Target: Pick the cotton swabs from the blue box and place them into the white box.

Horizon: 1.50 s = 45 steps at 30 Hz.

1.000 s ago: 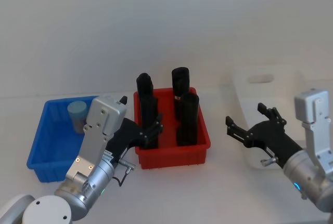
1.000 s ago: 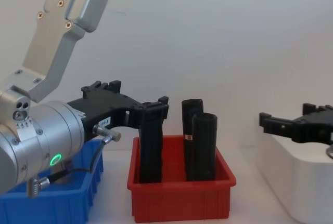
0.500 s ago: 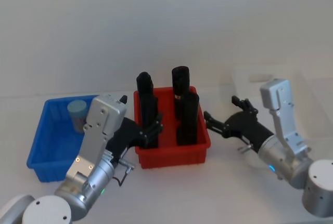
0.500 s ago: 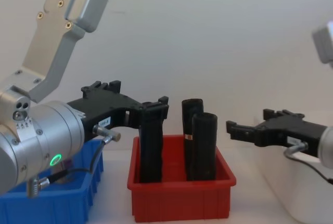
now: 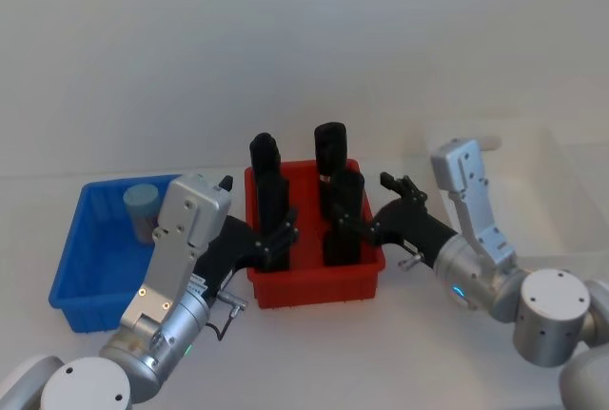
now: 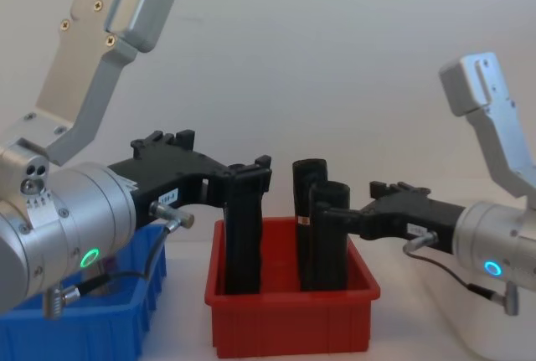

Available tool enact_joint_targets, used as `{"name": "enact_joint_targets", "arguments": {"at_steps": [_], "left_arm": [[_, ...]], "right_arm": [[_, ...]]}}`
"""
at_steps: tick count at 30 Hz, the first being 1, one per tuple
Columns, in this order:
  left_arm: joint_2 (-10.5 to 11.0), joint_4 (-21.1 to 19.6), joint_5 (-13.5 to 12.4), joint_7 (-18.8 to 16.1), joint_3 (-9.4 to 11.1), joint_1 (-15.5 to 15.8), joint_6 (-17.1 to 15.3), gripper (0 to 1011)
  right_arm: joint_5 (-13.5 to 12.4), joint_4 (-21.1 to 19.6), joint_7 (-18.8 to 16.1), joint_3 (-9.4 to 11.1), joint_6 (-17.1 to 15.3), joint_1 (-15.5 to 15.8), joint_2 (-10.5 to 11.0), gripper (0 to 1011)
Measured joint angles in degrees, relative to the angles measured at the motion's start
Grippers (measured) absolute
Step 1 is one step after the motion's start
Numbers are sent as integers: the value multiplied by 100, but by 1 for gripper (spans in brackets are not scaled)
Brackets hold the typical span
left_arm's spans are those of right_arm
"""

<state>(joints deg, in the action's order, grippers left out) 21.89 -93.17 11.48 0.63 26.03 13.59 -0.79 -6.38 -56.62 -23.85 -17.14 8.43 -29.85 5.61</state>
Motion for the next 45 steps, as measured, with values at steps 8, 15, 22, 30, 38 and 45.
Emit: {"name": "enact_joint_targets", "arguments": {"at_steps": [8,15,22,30,38,45], "left_arm": [[0,0,0,0,0,0,0,1004],[0,0,0,0,0,0,0,1004],[0,0,0,0,0,0,0,1004],[0,0,0,-1,0,0,0,1004],[0,0,0,-1,0,0,0,1004],[0,0,0,0,0,0,0,1004]], "right_arm": [[6,821,-215,-93,336,-468,-224,1002],[41,1485,-283,-142,585,-828,-383,1002],[81,2108,-295,-165,818,-1158,-515,972],[76,2702,-415,-164,1071,-1458,-626,764],[7,3092,-549,-138,1284,-1657,-701,533],[-94,2944,-605,-95,1367,-1621,-692,436]]}}
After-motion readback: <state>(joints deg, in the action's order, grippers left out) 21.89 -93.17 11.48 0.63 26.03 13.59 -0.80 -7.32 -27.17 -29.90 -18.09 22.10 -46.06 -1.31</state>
